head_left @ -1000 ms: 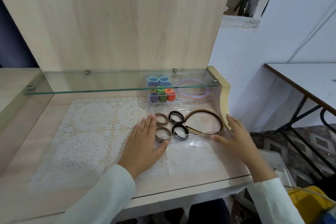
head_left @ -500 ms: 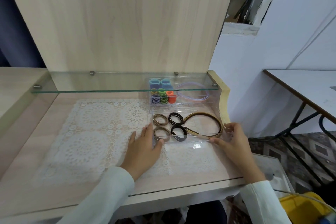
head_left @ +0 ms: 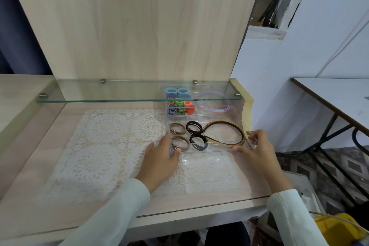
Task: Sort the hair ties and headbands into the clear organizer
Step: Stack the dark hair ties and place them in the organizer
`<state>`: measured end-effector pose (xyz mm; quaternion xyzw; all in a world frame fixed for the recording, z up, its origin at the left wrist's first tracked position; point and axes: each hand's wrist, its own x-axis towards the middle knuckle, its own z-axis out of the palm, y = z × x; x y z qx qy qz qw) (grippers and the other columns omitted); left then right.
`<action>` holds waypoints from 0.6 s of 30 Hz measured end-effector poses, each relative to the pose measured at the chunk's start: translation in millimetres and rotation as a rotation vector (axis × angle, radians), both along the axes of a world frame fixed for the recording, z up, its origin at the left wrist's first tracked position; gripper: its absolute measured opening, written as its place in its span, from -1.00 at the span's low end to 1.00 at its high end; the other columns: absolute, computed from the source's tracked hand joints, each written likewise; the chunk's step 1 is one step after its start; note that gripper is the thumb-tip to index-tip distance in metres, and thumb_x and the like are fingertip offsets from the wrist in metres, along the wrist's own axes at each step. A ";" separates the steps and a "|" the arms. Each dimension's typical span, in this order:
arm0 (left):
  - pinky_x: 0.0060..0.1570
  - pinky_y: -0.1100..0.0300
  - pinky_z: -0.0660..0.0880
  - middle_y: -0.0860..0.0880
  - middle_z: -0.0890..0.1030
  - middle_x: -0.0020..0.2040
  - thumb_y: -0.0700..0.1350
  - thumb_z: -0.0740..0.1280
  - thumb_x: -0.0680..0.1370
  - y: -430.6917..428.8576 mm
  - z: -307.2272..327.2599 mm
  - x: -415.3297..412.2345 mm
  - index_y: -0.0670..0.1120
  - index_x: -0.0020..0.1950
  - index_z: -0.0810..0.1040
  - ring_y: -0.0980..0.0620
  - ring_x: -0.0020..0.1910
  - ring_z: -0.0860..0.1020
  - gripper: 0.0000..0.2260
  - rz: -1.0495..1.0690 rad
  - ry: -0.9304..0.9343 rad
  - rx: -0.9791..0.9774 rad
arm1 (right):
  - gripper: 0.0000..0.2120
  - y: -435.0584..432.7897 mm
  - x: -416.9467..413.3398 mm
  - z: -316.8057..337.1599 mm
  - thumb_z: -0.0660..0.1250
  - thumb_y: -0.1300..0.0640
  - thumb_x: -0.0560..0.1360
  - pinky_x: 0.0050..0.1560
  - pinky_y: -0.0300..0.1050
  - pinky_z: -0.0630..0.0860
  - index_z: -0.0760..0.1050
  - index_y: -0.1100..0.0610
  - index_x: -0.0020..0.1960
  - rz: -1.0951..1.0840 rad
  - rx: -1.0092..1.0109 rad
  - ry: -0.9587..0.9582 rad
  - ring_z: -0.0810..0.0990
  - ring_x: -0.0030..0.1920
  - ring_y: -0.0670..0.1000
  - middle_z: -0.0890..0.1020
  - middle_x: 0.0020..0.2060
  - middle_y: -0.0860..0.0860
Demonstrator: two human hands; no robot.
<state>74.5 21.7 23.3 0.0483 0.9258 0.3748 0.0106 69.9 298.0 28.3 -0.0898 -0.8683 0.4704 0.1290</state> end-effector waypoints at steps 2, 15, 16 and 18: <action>0.51 0.12 -0.12 0.03 0.23 0.56 0.01 0.14 0.68 0.1 0.2 -1.3 -0.01 0.62 -0.01 -0.07 0.54 0.15 -0.44 0.001 0.013 0.015 | -0.53 1.0 -3.0 -1.0 0.56 0.15 0.35 -0.26 -0.41 0.37 0.31 0.13 0.05 0.005 0.031 -0.005 0.44 -0.05 -0.11 0.46 0.05 -0.04; 0.26 -0.03 0.45 0.08 0.58 0.23 0.07 0.27 0.58 -4.4 -8.2 -22.9 0.05 0.51 0.28 -0.03 0.27 0.49 -0.50 0.058 -0.015 0.124 | -0.49 -2.3 -37.8 -12.2 0.60 0.09 0.28 -0.18 -0.24 0.29 0.32 0.16 -0.01 -0.060 0.184 0.058 0.36 -0.02 0.03 0.42 -0.01 0.06; 0.28 -0.04 0.43 0.06 0.58 0.24 0.04 0.27 0.59 -3.9 -9.2 -24.1 0.04 0.51 0.29 -0.05 0.28 0.48 -0.51 0.066 -0.009 0.124 | -0.49 -2.5 -40.8 -15.2 0.60 0.09 0.27 -0.12 -0.20 0.30 0.33 0.17 -0.01 -0.064 0.201 0.064 0.36 0.03 0.06 0.41 0.00 0.06; 0.38 -0.07 0.35 0.01 0.51 0.36 0.02 0.26 0.60 -2.3 -10.6 -27.8 0.01 0.55 0.23 -0.10 0.38 0.40 -0.47 0.091 -0.001 0.109 | -0.48 -4.2 -46.8 -21.5 0.61 0.08 0.25 -0.01 -0.14 0.29 0.33 0.17 -0.02 -0.079 0.246 0.079 0.35 0.06 0.10 0.39 -0.01 0.04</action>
